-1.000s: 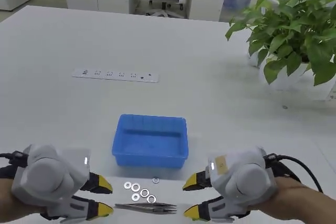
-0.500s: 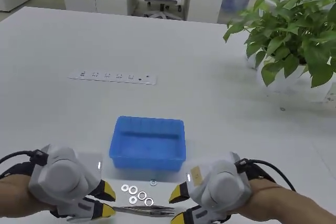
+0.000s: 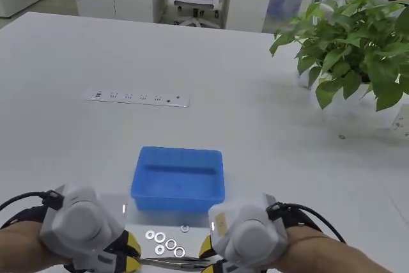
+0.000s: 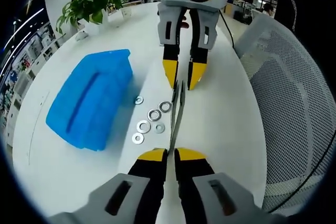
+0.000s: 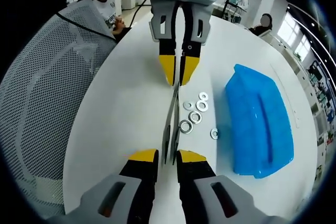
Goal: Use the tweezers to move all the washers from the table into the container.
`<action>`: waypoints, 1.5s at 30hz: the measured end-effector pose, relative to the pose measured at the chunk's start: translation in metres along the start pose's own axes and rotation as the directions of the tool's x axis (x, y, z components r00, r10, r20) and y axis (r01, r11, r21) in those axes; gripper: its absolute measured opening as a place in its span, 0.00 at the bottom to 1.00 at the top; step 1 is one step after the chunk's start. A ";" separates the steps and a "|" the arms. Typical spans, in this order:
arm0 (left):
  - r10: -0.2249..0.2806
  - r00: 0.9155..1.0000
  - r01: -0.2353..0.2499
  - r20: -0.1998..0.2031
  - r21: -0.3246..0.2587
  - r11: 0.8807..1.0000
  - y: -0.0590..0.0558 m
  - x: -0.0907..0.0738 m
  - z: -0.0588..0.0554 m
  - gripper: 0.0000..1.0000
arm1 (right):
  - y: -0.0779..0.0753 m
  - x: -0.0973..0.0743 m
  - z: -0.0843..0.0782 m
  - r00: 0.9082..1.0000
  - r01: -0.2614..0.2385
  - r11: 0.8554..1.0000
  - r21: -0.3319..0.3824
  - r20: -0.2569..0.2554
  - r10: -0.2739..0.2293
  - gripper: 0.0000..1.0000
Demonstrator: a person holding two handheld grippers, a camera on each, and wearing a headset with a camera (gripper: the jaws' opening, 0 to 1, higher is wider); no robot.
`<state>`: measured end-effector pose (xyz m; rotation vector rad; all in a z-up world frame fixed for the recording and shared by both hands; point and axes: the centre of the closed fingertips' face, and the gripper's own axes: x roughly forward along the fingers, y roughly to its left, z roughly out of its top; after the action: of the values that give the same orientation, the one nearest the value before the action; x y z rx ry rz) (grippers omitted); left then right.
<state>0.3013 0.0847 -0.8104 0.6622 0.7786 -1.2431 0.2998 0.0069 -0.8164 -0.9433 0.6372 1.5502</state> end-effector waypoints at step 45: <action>0.022 0.998 -0.024 0.054 0.042 0.999 -0.008 -0.027 0.038 0.06 | -0.003 0.002 0.009 0.999 0.032 0.998 0.051 0.038 -0.034 0.16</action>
<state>0.2959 0.0675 -0.7666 0.6682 0.7005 -1.2542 0.3006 0.0160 -0.8127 -0.8792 0.6275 1.5134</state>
